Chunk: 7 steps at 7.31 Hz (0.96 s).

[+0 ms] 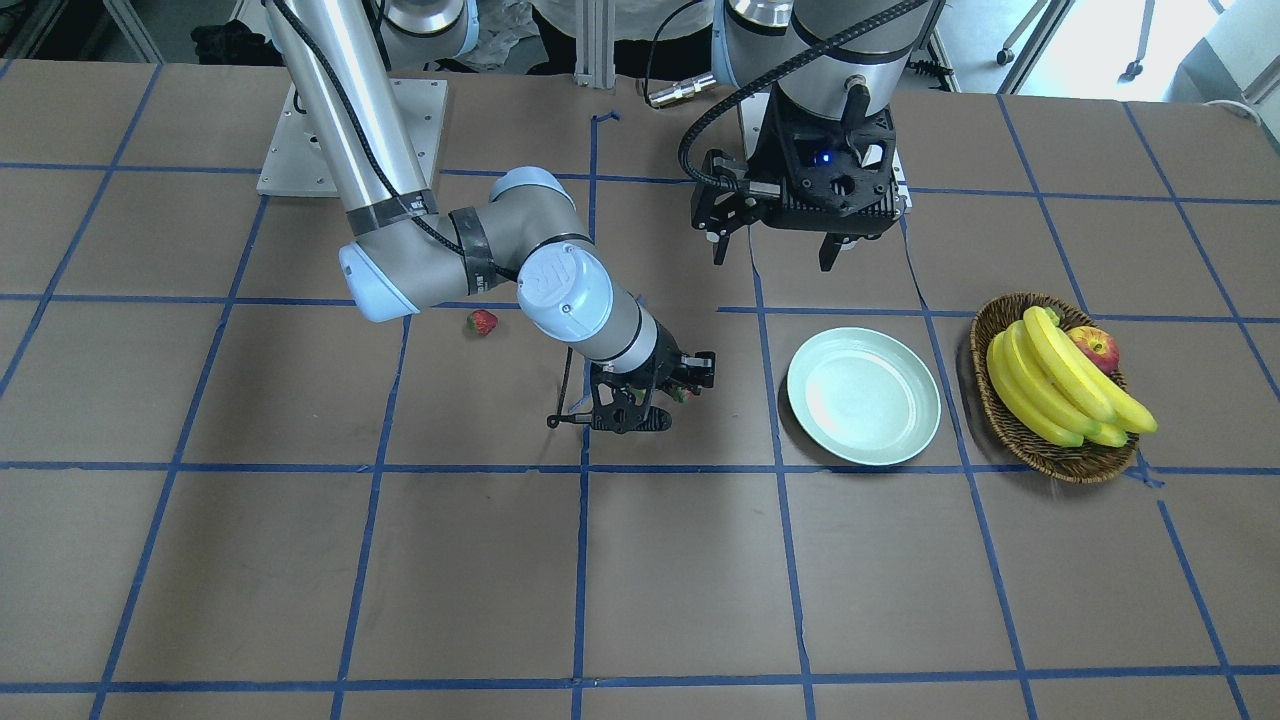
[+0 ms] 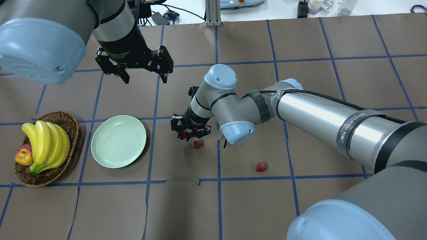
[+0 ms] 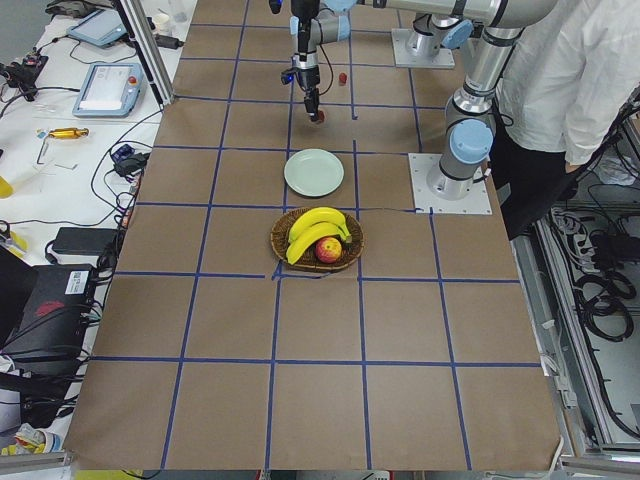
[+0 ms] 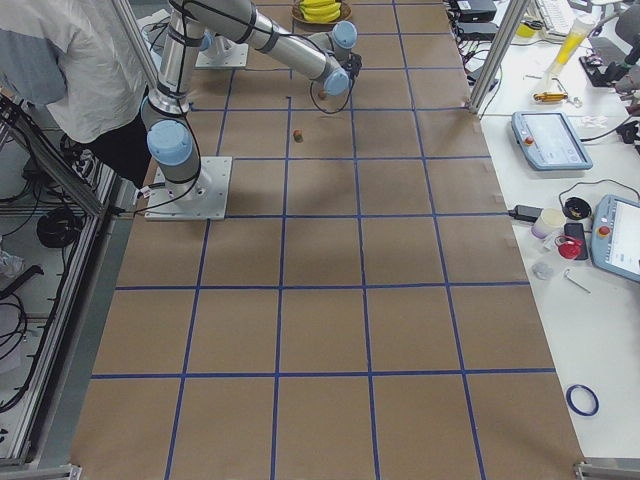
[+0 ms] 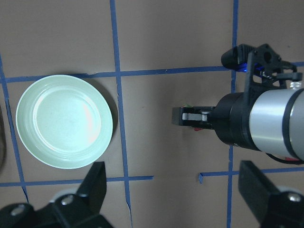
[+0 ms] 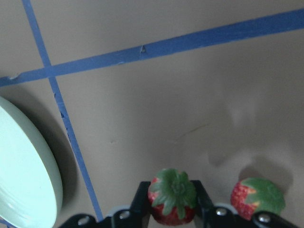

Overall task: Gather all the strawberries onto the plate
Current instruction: 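Carry the strawberry toward the plate with the right gripper and release it, then move the right gripper to the strawberry nearest the robot and grasp it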

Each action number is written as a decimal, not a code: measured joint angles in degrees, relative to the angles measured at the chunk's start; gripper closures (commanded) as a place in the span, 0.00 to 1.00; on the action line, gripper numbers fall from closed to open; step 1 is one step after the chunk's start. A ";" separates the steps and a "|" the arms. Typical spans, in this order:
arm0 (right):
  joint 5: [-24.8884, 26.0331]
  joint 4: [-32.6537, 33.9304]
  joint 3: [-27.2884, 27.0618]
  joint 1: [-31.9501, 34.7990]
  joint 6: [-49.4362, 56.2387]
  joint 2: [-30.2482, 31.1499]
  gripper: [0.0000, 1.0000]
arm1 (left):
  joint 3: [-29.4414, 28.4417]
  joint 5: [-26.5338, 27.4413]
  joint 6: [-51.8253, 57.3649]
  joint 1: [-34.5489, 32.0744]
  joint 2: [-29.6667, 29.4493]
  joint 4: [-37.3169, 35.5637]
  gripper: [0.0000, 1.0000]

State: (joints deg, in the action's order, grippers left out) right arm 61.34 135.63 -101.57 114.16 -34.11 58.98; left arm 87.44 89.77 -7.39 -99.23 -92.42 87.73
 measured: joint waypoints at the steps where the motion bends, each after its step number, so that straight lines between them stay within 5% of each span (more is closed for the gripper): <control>1: 0.01 0.36 0.09 0.16 -0.18 -0.36 0.00 | 0.00 -0.02 -0.02 0.00 0.02 -0.01 0.00; 4: 4.69 0.59 2.23 -0.04 -0.17 1.60 0.00 | 0.01 -0.04 0.05 0.00 0.07 -0.02 0.00; 7: 21.68 -2.90 -2.14 -2.62 8.81 5.84 0.00 | 0.03 0.02 0.21 0.00 0.16 -0.02 0.00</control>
State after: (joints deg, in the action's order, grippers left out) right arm 83.03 132.72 -103.71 111.54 -25.29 64.83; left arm 87.48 89.79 -7.18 -99.23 -92.26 87.71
